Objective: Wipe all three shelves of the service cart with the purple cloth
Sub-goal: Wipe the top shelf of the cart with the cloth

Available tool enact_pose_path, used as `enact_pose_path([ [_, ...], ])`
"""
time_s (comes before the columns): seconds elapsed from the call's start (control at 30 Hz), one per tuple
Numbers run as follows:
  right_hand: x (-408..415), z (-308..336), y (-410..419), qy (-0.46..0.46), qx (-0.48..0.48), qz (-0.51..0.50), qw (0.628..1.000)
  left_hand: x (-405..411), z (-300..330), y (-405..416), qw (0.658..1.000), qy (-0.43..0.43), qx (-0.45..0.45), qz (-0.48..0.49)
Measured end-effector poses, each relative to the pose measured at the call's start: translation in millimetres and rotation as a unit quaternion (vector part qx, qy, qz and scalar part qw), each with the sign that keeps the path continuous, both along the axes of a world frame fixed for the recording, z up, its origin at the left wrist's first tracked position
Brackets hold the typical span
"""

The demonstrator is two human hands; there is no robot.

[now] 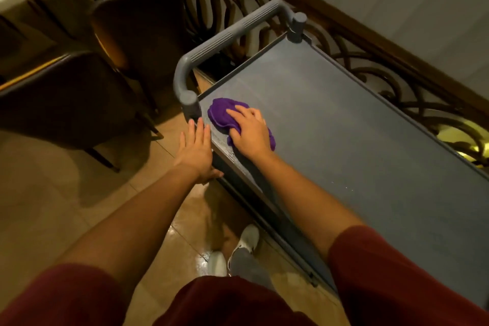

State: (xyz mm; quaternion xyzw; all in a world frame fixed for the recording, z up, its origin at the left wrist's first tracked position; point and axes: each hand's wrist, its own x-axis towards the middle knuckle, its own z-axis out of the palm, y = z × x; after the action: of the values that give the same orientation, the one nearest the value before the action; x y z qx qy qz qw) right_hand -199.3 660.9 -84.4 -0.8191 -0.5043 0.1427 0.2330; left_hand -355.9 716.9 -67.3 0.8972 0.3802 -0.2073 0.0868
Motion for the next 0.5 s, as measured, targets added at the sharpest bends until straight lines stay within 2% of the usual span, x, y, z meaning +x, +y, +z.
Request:
enact_pose_path([
  [0.17,-10.1,-0.8,-71.2,-0.055,-0.029,0.016,0.998,-5.4,-1.3,2.5,1.000,-0.008,0.013,-0.013],
  [0.3,-10.0,5.2,-136.1,-0.068,-0.080,-0.099,0.990,-2.6,-3.8,3.8,1.000,-0.017,-0.007,0.003],
  [0.43,-20.4,26.9,-84.6,0.002,-0.010,-0.191,0.982,11.4,1.2,4.3,0.980,-0.180,-0.079,0.043],
  [0.5,-34.2,31.0,-54.5,0.001,-0.019,-0.188,0.982,14.7,2.5,-7.9,0.973,-0.189,-0.110,0.074],
])
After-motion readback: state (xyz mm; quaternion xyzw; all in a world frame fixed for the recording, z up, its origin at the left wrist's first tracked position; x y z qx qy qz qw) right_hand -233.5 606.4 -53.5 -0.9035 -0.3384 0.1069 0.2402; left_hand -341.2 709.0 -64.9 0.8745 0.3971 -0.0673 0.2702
